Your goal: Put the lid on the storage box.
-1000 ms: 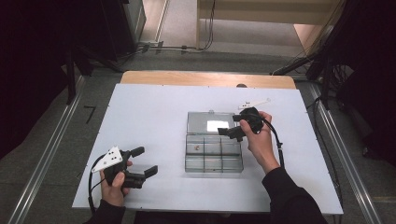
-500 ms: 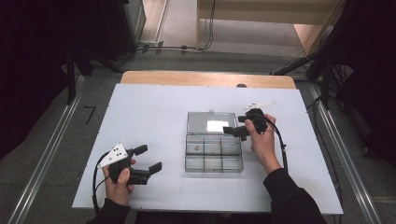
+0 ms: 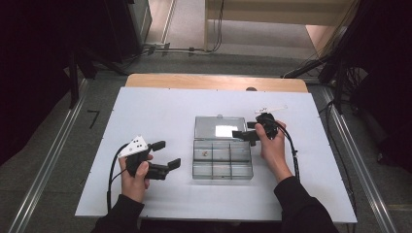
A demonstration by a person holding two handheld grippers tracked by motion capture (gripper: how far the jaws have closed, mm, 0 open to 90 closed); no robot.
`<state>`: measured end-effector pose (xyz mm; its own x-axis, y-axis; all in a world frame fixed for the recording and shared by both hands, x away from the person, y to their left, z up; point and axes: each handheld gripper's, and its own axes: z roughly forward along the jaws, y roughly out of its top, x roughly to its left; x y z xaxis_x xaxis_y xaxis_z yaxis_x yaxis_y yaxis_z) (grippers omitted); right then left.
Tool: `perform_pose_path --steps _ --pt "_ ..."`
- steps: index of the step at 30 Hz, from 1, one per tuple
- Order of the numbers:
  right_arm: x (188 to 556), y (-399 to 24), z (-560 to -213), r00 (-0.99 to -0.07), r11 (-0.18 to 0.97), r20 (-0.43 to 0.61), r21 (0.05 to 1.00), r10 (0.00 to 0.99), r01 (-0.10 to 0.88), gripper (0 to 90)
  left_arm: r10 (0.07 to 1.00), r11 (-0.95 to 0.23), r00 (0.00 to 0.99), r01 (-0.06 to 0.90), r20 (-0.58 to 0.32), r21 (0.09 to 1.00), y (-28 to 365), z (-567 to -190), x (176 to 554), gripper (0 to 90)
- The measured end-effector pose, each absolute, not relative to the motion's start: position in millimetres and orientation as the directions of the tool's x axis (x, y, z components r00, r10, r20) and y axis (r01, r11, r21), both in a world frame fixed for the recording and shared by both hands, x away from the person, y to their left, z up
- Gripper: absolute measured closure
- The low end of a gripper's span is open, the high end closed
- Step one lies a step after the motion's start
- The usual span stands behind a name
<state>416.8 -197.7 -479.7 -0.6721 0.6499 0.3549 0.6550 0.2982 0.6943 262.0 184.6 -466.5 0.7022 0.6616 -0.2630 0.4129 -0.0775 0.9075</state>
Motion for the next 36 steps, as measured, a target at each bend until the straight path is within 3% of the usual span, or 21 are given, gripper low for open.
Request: perform_pose_path --steps 17,26,36 --pt "419 -204 -490 -0.618 0.261 0.416 0.646 0.668 0.717 4.6 0.633 -0.047 0.697 0.469 -0.337 0.882 158 -473 310 6.0" --pt "424 -207 -496 -0.544 0.192 0.494 0.596 0.678 0.780 17.6 0.640 -0.050 0.680 0.503 -0.359 0.863 147 -484 329 6.1" --pt "425 -206 -497 -0.521 0.188 0.492 0.576 0.697 0.795 30.0 0.643 -0.063 0.662 0.547 -0.385 0.835 133 -488 356 6.1"
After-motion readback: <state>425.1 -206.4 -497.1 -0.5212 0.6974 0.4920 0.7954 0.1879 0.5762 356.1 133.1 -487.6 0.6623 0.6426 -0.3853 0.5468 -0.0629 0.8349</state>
